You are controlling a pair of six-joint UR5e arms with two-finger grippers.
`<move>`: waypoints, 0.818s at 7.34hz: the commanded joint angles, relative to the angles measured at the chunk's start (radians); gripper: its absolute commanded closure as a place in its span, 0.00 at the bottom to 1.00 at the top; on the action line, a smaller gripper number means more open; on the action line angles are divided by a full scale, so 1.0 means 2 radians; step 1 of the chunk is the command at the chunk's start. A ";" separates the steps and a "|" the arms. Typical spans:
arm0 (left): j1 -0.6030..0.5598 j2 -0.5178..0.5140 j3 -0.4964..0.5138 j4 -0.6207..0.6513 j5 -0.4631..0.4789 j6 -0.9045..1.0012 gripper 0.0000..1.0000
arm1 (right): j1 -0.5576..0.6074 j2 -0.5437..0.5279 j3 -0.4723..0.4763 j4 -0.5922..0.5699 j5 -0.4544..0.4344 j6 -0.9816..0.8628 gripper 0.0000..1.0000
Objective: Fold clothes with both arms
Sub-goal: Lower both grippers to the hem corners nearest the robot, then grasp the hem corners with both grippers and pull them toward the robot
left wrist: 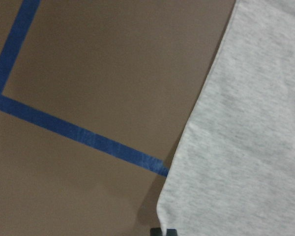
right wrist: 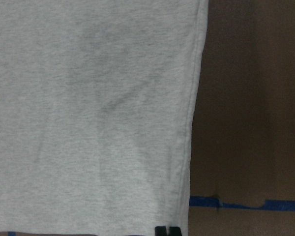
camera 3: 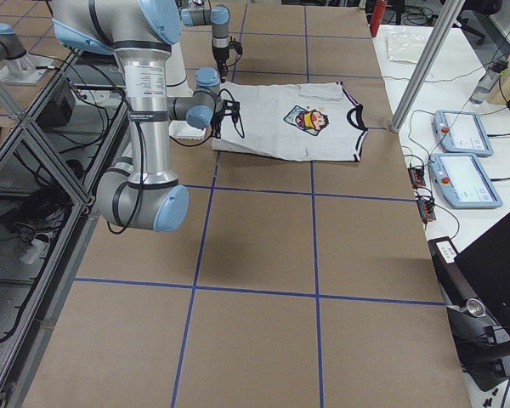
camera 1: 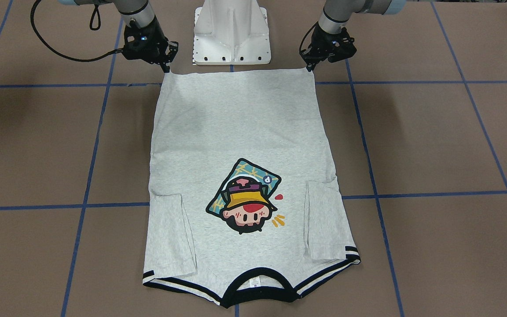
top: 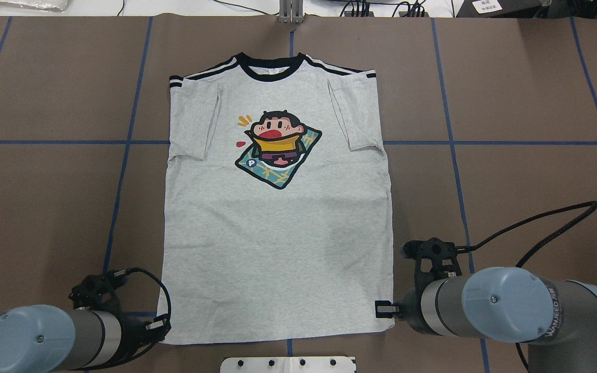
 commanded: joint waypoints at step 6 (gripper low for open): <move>0.010 0.012 -0.131 0.115 -0.027 0.060 1.00 | 0.042 -0.084 0.090 0.001 0.137 0.000 1.00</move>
